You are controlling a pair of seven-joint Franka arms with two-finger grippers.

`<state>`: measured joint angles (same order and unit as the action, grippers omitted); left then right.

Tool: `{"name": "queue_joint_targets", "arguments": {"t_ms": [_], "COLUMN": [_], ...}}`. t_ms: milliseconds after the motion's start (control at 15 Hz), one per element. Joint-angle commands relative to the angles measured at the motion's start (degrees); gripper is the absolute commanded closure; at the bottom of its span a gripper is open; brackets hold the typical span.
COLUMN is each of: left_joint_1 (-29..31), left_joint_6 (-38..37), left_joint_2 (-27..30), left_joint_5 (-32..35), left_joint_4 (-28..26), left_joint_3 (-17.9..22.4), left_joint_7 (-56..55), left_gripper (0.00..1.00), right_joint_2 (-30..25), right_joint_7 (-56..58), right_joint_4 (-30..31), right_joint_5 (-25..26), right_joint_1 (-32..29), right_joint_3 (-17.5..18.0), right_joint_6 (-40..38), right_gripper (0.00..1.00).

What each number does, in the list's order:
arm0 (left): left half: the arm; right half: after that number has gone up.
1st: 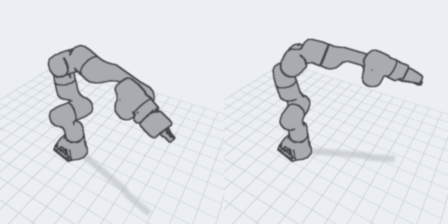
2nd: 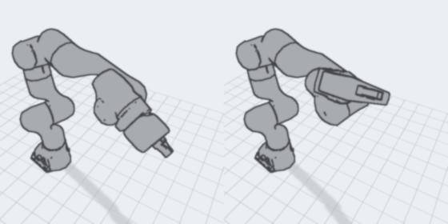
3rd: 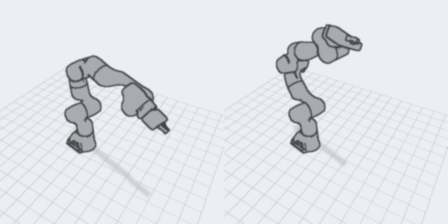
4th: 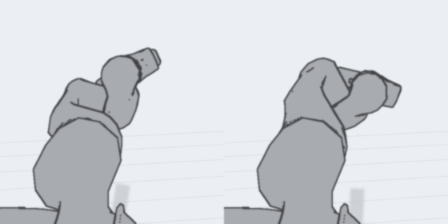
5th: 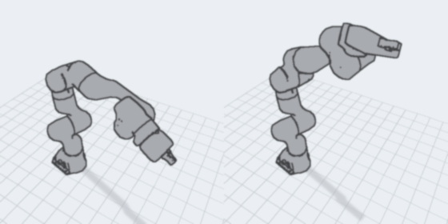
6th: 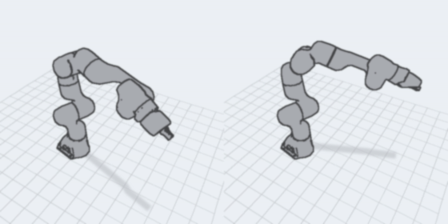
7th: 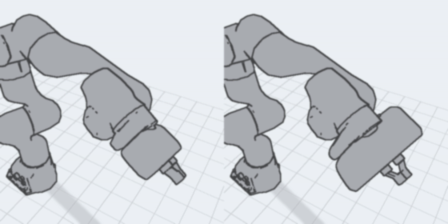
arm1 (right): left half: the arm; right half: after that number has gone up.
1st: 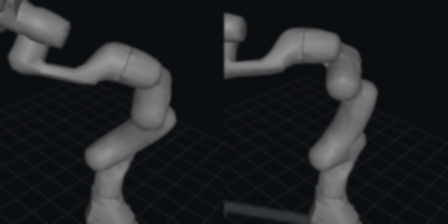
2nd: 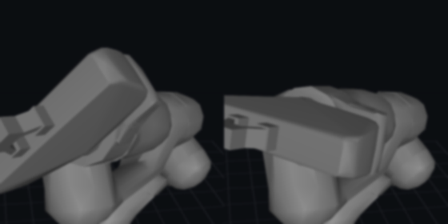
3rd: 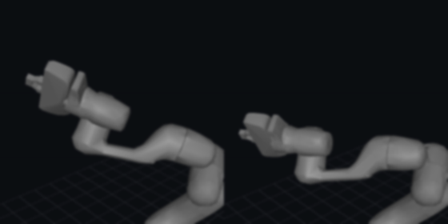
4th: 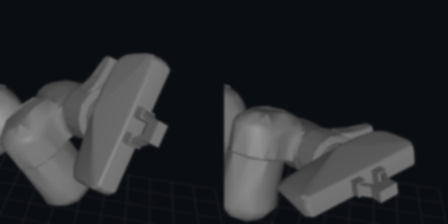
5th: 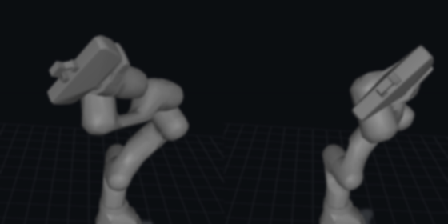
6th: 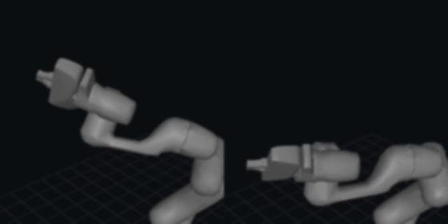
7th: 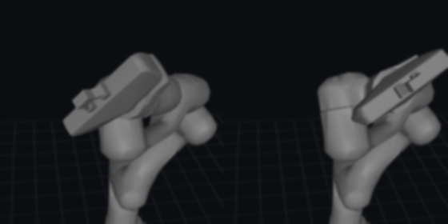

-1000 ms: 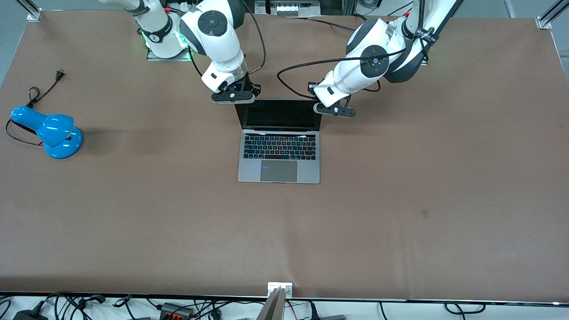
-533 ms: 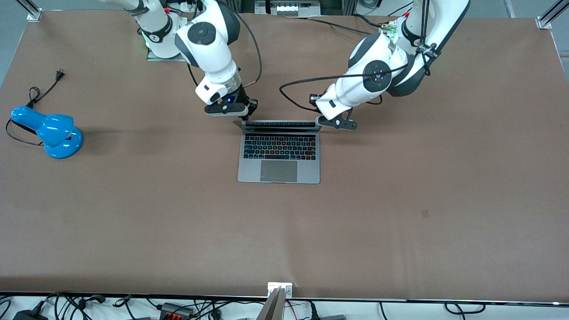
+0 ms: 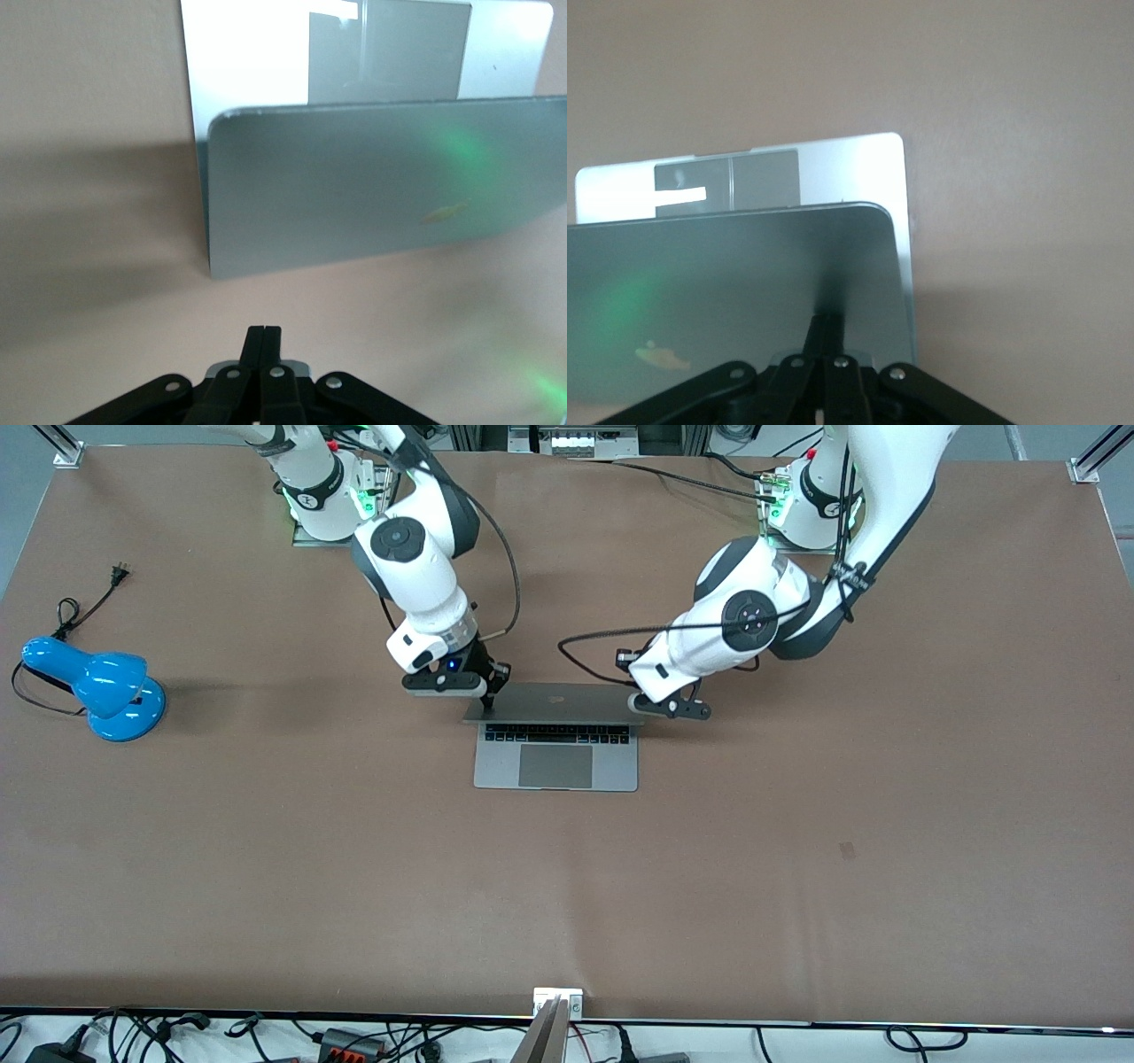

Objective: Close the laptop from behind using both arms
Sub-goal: 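Push the screen's back down with both grippers toward the keyboard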

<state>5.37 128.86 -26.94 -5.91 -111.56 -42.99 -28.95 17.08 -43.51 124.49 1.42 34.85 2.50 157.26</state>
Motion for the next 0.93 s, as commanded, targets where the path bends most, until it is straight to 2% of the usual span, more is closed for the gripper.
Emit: {"name": "queue_joint_targets", "arguments": {"t_ms": [0,333,600,733,867], "left_joint_1": [-1.06,-2.55,-9.04,-10.81,-12.48], "left_joint_6": [0.07,3.49,3.59,3.77,3.85], "left_joint_2": [-5.21,-12.42,-15.42,-16.73,-17.70], "left_joint_5": [4.15,10.56,12.59,12.68,12.86], "left_joint_4": [4.42,8.81,13.64,15.23,16.28], "left_joint_3": [0.10,0.89,6.51,8.53,10.64], "left_joint_7": [-2.25,-6.54,-8.58,-8.58,-8.14], "left_gripper": [1.00,1.00,1.00,1.00,1.00], "right_joint_2": [5.41,10.68,14.90,17.19,18.25], "right_joint_7": [0.36,0.45,0.45,0.45,0.45], "right_joint_4": [-5.30,-9.17,-10.32,-10.32,-10.32], "right_joint_5": [2.70,3.14,3.67,3.67,3.67], "right_joint_1": [-2.15,-2.07,-2.07,-2.07,-1.89], "right_joint_3": [0.23,0.23,0.14,0.14,0.23], "right_joint_6": [0.94,1.03,4.71,9.01,10.08], "right_gripper": [1.00,1.00,1.00,1.00,1.00]}}
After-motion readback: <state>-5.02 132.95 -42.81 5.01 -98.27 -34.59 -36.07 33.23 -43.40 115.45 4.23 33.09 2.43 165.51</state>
